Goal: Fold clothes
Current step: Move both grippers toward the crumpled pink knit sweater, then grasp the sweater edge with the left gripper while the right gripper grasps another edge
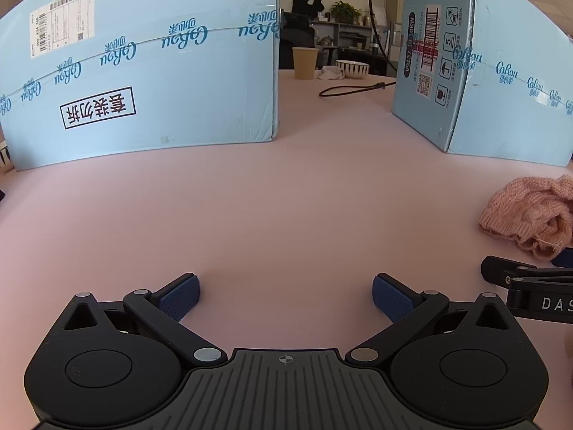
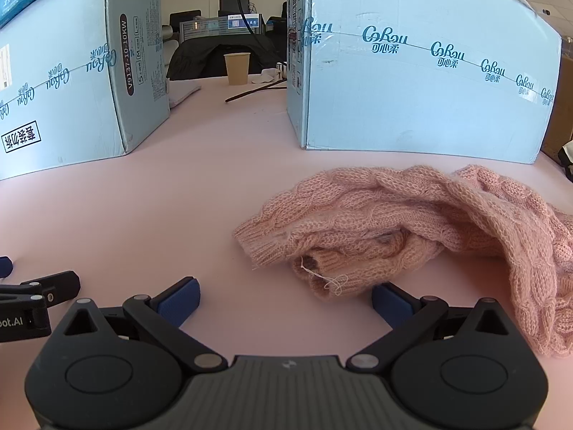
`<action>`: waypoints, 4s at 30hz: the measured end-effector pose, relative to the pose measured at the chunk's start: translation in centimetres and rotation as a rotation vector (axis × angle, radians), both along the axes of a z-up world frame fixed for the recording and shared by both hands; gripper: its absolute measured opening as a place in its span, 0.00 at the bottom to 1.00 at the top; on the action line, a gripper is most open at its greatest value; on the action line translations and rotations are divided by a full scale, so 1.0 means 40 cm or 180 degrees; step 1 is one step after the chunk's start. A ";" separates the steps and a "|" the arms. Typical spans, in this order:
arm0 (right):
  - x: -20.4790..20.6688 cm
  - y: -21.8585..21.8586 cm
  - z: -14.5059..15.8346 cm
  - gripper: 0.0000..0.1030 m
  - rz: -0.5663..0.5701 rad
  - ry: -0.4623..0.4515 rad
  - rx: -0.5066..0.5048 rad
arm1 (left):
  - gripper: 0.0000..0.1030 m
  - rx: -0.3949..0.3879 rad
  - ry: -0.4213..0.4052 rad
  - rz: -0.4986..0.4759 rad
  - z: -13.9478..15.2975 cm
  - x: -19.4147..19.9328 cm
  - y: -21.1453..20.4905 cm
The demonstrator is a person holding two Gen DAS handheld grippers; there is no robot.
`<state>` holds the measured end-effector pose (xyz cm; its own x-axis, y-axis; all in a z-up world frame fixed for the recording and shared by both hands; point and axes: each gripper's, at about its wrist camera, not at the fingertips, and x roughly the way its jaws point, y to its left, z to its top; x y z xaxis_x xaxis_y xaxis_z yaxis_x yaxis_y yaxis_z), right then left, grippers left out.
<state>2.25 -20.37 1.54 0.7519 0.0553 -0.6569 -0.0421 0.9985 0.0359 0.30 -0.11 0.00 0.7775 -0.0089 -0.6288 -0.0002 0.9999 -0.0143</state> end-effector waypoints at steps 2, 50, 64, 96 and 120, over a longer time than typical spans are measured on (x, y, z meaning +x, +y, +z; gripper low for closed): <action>0.001 0.001 0.000 1.00 0.0001 -0.0005 -0.0014 | 1.00 -0.0006 0.0003 0.0000 0.000 0.002 -0.001; -0.212 -0.398 0.112 0.97 -0.1269 -0.0286 0.0366 | 1.00 -0.0155 0.0002 -0.1099 0.110 0.032 -0.329; -0.346 -0.631 0.123 0.99 -0.1888 -0.0420 0.0259 | 1.00 0.0084 0.0029 -0.1718 0.108 0.049 -0.507; -0.453 -0.765 -0.007 1.00 -0.1941 -0.0367 0.0538 | 1.00 -0.0070 0.0305 -0.1837 0.039 0.085 -0.727; -0.433 -0.748 0.011 0.14 -0.1707 -0.0329 0.0359 | 0.11 0.0059 -0.0012 -0.2303 0.081 0.002 -0.717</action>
